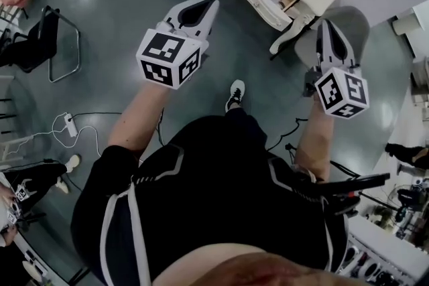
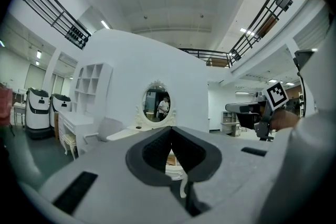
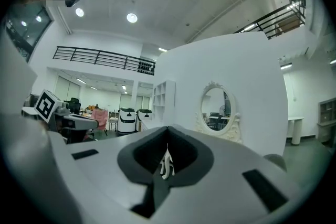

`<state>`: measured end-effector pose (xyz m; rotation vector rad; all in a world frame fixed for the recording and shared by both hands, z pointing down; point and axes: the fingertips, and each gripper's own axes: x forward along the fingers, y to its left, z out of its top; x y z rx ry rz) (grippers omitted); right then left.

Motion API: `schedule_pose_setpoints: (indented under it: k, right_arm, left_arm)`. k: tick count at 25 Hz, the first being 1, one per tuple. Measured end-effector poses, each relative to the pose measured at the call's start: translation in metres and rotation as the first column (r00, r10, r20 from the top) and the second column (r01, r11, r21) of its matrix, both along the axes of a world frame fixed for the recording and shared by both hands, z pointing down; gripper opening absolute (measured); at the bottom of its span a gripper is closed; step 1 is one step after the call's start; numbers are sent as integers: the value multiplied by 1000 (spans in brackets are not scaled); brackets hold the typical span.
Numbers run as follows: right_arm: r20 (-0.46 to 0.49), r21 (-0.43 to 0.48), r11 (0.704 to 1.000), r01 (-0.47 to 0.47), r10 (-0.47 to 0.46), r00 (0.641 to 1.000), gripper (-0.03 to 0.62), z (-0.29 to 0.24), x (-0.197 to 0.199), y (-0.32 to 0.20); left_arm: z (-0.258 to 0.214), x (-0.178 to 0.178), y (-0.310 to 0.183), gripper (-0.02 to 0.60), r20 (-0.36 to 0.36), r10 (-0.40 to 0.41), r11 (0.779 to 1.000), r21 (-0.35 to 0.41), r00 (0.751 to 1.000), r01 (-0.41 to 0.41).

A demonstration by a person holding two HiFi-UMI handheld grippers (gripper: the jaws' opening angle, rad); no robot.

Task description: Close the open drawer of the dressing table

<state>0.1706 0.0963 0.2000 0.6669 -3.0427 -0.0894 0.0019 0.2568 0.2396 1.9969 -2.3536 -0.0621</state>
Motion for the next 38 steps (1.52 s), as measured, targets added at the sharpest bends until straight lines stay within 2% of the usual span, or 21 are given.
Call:
schedule_pose_setpoints:
  k: [10,26,33,38]
  right_arm:
    - [9,5,998,68,-68,998,5,-1,-61,-53]
    - [11,-4,991,131,-131,991,5,0,-126,-204]
    - [6,-16,984,178,-178,984,5,7,-143,-252]
    - [9,-12,979,203,-203,979,5,11,-149,-282]
  left_arm:
    - [-1,-47,-38,3,7,-58,998,-6,998,58]
    - [3,-109,-189,4,19,-118,992,-45,993,119]
    - [6,-122,-246,4,21,-136,989,-58,990,137]
    - [5,-120,-283,5,28,-117,991,-68,993,118]
